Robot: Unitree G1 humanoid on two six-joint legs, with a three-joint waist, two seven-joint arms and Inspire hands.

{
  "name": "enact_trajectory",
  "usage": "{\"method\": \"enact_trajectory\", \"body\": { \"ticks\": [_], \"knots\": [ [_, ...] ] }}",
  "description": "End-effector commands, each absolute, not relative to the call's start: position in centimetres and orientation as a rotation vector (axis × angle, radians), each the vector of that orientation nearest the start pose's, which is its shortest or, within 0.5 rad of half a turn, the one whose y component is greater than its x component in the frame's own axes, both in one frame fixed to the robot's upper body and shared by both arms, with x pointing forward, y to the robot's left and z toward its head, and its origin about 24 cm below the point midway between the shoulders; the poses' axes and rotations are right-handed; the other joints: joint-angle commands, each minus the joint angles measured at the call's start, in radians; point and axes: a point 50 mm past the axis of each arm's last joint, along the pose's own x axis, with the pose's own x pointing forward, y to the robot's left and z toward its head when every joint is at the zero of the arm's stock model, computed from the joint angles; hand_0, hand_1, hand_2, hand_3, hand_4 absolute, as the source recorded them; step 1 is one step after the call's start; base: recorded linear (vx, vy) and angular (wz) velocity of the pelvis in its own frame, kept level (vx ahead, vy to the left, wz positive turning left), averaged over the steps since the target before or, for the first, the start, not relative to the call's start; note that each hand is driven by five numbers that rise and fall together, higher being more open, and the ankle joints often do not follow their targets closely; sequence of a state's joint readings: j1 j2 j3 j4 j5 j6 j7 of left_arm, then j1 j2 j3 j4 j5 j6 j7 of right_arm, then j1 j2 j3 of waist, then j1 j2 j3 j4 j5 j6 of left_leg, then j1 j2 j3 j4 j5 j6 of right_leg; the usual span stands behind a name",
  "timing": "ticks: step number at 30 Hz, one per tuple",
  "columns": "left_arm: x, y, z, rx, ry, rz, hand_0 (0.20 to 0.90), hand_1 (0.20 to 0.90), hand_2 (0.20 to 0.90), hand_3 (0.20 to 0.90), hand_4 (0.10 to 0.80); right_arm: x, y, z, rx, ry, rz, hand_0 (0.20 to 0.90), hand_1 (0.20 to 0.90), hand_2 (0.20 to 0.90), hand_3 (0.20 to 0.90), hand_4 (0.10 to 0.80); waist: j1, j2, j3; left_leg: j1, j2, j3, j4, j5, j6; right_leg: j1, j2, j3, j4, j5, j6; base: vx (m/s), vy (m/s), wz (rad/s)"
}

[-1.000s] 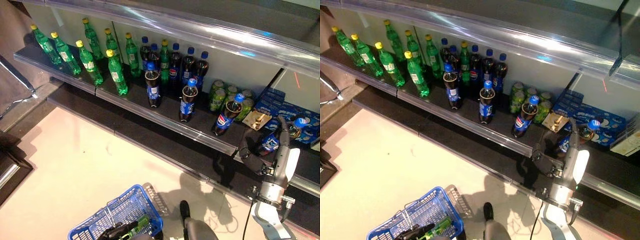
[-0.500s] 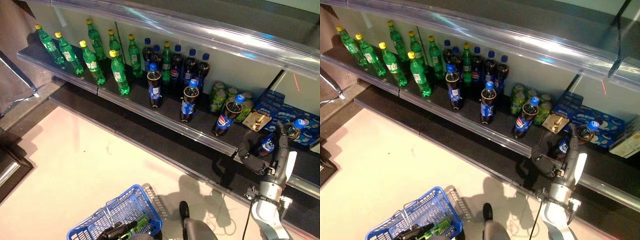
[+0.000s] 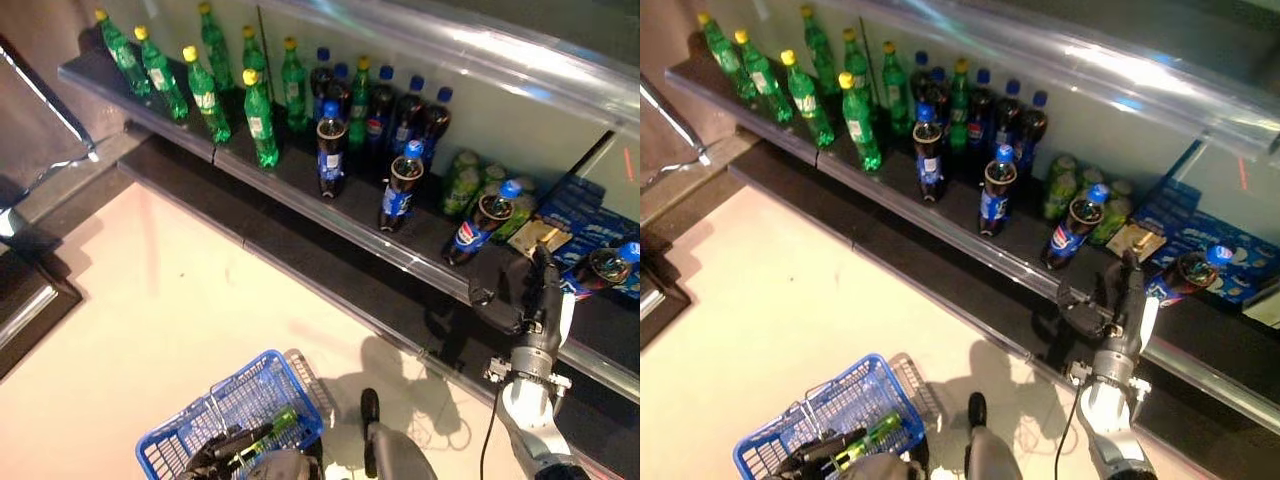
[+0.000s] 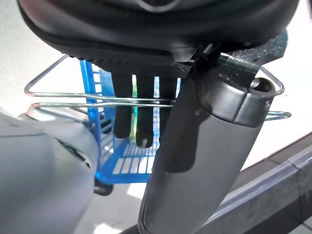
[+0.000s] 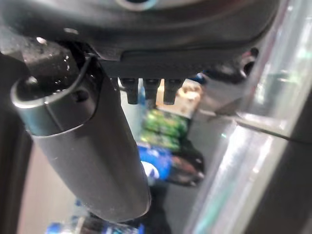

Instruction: Pick up the drink and place into the basket.

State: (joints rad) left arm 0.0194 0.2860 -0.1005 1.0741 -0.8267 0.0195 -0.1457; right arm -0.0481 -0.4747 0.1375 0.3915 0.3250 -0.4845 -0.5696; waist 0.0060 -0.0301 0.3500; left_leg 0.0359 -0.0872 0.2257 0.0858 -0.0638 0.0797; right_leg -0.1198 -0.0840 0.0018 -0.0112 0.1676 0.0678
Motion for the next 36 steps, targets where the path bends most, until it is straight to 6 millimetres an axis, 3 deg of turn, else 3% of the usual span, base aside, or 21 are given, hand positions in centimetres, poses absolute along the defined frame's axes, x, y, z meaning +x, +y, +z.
{"method": "enact_trajectory", "body": {
  "ticks": [1, 11, 24, 36],
  "knots": [
    [12.6, 23.6, -14.0, -0.548, 0.903, 0.276, 0.300, 0.300, 0.300, 0.200, 0.100, 27.6, -26.7, 9.4, -0.063, -0.418, -0.530, 0.900, 0.900, 0.900, 0.900, 0.800, 0.033, 0.044, -0.005, -0.191, -0.027, -0.157, 0.126, -0.029, -0.008, -0.037, 0.042, -0.076, 0.174, -0.176, 0.031, -0.148, -0.075, 0.11],
    [17.3, 24.3, -11.8, -0.568, 0.740, 0.263, 0.300, 0.300, 0.300, 0.200, 0.100, 30.7, -27.7, 14.9, -0.018, -0.573, -0.625, 0.900, 0.900, 0.900, 0.900, 0.800, 0.051, 0.059, 0.093, -0.332, -0.015, -0.201, 0.191, -0.021, -0.022, -0.156, 0.070, -0.106, 0.243, -0.212, -0.025, -0.090, -0.067, 0.15],
    [18.5, 25.2, -10.8, -0.620, 0.659, 0.322, 0.300, 0.300, 0.300, 0.200, 0.100, 30.2, -29.8, 20.2, 0.058, -0.777, -0.673, 0.900, 0.900, 0.900, 0.900, 0.800, 0.041, 0.070, 0.160, -0.443, -0.005, -0.230, 0.268, -0.016, -0.047, -0.254, 0.089, -0.115, 0.326, -0.247, -0.066, -0.011, -0.012, 0.00],
    [18.4, 24.6, -11.1, -0.662, 0.644, 0.329, 0.300, 0.300, 0.300, 0.200, 0.100, 29.0, -29.1, 22.1, 0.154, -0.888, -0.602, 0.900, 0.900, 0.900, 0.900, 0.800, 0.013, 0.067, 0.170, -0.497, 0.005, -0.215, 0.303, -0.020, -0.053, -0.310, 0.093, -0.090, 0.366, -0.262, -0.074, 0.002, 0.006, 0.00]
  ]
}}
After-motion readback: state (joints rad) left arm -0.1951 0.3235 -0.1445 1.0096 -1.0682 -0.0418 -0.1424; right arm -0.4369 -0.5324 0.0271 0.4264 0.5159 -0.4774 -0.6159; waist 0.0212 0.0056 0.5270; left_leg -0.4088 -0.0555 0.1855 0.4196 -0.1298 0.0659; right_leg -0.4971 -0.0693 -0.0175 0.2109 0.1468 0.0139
